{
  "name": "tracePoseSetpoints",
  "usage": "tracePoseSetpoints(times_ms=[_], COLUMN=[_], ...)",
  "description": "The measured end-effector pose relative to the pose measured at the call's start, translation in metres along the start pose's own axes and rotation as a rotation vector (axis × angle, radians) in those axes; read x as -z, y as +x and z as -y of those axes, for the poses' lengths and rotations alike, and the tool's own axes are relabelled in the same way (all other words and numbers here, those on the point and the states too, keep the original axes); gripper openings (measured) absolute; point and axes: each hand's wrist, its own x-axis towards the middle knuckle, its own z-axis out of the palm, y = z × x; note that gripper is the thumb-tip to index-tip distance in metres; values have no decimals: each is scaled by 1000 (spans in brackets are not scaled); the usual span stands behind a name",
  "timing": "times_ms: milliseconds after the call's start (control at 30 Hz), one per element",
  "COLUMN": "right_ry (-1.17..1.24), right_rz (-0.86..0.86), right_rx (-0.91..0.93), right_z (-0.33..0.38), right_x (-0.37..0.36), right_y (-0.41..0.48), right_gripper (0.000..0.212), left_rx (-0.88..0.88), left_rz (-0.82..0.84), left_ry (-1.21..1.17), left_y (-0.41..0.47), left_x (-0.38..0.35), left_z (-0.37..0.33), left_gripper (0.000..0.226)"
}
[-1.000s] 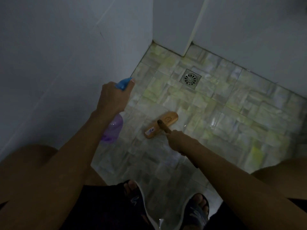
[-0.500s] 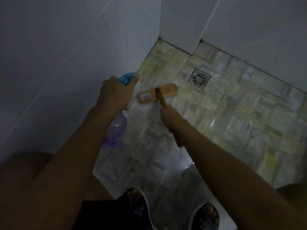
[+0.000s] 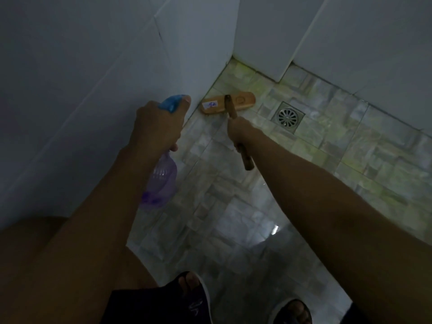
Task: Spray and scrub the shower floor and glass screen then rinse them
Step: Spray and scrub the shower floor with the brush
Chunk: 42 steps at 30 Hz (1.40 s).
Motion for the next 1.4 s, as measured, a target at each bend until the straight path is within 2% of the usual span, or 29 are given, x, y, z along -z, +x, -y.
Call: tracePoseSetpoints(times_ms=[67, 167, 267, 400, 600, 767, 900, 1067, 1200, 1300, 1400], right_ry=[-29, -118, -124, -69, -45, -166, -77, -142, -168, -284, -410], right_rz=[36, 66, 58, 14, 60, 74, 50, -62, -57, -11, 29], right_rx=[-10, 1, -81, -89, -36, -57, -109, -9, 31, 66, 163], right_z=[-18, -84, -117, -85, -28, -68, -84, -11, 31, 4, -54], right_x=[-1, -17, -17, -10, 14, -1, 0, 28, 55, 69, 85], right_y=[-19, -63, -83, -58, -15, -42, -45, 34, 71, 61, 42], right_gripper=[41, 46, 49, 51, 47, 44, 46, 50, 41, 40, 34], left_rx=[-15, -45, -74, -50, -110, -117, -145, -119, -121, -148, -133], left_rz=[2, -3, -18, -20, -112, -149, -171, -189, -222, -204, -189], left_ry=[-4, -11, -24, -60, -97, -180, -172, -150, -86, -71, -93], left_y=[-1, -2, -4, -6, -11, -9, -6, -5, -3, -5, -5], left_x=[-2, -5, -12, -21, -14, -3, 7, 9, 8, 8, 8], left_z=[-2, -4, -6, -4, -12, -23, -25, -22, -15, -18, -18], left_gripper=[71, 71, 70, 67, 69, 66, 55, 66, 60, 62, 62])
